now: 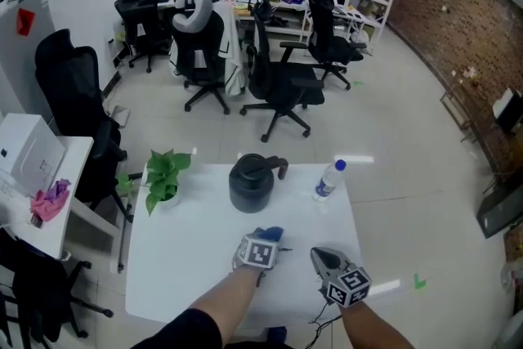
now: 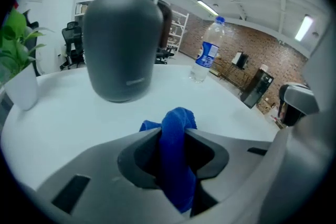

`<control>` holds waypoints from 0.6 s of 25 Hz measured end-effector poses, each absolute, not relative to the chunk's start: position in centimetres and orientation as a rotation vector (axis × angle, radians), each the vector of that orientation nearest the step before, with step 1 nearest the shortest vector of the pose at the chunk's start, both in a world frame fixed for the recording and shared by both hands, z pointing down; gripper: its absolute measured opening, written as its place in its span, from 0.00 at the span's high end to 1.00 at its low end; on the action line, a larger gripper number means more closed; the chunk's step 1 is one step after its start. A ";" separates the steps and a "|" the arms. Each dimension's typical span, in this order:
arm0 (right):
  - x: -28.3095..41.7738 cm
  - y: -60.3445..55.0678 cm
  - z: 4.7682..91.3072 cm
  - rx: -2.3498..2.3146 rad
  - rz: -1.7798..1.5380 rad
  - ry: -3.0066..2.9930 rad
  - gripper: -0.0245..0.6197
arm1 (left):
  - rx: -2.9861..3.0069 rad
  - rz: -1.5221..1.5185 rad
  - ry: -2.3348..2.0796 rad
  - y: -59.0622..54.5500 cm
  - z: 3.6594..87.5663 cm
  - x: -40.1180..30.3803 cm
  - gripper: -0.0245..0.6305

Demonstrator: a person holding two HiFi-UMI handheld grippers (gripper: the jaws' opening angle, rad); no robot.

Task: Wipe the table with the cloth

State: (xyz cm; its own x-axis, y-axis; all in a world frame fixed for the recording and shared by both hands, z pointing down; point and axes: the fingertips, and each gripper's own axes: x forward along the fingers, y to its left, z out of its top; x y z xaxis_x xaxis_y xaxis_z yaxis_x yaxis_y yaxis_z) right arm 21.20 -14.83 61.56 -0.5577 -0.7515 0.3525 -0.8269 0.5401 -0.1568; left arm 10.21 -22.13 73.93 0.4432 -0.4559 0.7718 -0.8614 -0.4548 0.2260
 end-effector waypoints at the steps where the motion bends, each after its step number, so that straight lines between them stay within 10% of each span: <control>1: 21.4 -14.8 61.6 1.328 0.454 -2.534 0.97 | 2.102 0.845 -1.084 -22.0 73.8 11.0 0.80; 15: 20.5 -15.0 61.3 1.316 0.447 -2.559 0.97 | 1.981 0.855 -1.266 -23.9 74.1 2.8 0.80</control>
